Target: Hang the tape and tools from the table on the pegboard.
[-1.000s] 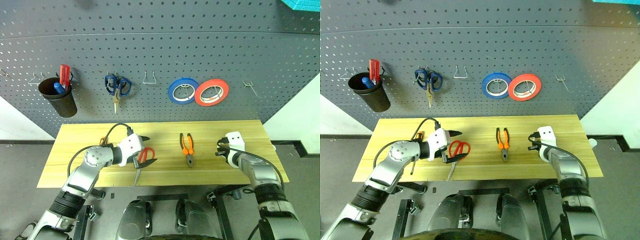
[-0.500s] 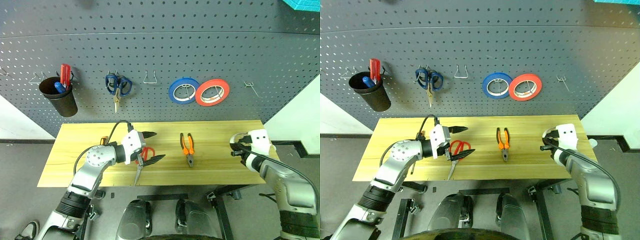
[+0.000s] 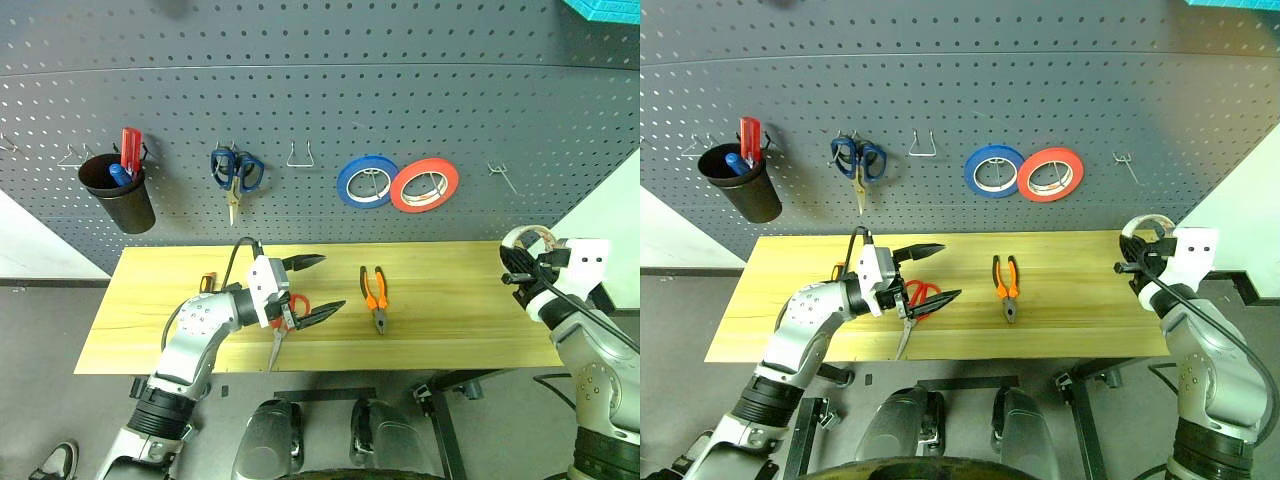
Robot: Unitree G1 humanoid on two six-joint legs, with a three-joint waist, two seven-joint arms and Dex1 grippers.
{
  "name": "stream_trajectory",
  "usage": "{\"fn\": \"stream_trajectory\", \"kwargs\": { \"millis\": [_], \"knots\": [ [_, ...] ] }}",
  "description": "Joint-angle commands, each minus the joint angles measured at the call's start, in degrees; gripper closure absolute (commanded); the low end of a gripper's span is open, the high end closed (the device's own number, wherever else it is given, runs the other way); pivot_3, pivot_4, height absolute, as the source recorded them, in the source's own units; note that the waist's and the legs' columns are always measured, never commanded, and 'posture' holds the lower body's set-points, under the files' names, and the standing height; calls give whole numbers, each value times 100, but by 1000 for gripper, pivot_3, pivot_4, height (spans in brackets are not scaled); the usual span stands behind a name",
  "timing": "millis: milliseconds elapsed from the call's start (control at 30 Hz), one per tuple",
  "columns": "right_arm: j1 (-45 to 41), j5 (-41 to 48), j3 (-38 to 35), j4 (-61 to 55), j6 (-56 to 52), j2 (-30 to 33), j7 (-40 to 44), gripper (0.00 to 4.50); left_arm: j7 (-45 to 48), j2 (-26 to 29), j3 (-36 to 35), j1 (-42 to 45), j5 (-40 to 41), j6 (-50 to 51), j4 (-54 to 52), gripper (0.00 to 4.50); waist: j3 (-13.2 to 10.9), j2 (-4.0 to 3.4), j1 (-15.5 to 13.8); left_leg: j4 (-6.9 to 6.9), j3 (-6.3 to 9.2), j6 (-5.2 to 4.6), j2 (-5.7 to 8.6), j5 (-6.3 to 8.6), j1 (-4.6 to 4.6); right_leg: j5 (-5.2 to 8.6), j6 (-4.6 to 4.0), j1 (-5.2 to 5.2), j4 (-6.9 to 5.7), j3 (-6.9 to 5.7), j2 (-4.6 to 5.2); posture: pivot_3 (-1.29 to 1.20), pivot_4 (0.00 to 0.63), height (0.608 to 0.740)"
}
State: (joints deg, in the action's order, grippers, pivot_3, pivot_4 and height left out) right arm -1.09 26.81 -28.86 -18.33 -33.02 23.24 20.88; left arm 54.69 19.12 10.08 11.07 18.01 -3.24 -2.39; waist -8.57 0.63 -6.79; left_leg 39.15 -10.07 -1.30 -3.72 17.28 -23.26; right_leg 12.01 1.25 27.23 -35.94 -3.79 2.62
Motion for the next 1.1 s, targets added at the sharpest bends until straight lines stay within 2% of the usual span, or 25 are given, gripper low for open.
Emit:
{"fn": "stream_trajectory", "kwargs": {
  "millis": [33, 233, 567, 1100],
  "knots": [
    [-188, 321, -278, -359, 450, -61, -15, 4451, -43, -49, -142, 7, 148, -128, -164, 0, 0, 0, 0, 0, 2, 0, 0, 0, 0, 0, 0, -1, 0, -2, 0, 264, 127, 731],
    [-548, 392, -188, -321, 932, -50, -124, 4451, -75, -157, -178, -1, 231, -167, -126, 0, 0, 0, 9, 2, 8, 0, 1, 0, 1, -2, 3, -5, -1, -7, -1, 260, 129, 731],
    [-1359, 80, 431, 638, 1384, 1, -78, 4451, -161, -450, -201, 87, 396, -222, -165, 0, 2, 0, 22, 9, 16, 1, 6, -4, 3, -14, -13, -12, -9, -13, 1, 266, 130, 731],
    [-1631, -179, 592, 1347, 1768, 62, -154, 4451, -160, -435, -241, 64, 518, -153, -298, 0, 2, 0, 15, 9, 36, 11, 6, -10, 1, -16, -12, -17, -13, -29, 1, 279, 134, 731]
  ]
}}
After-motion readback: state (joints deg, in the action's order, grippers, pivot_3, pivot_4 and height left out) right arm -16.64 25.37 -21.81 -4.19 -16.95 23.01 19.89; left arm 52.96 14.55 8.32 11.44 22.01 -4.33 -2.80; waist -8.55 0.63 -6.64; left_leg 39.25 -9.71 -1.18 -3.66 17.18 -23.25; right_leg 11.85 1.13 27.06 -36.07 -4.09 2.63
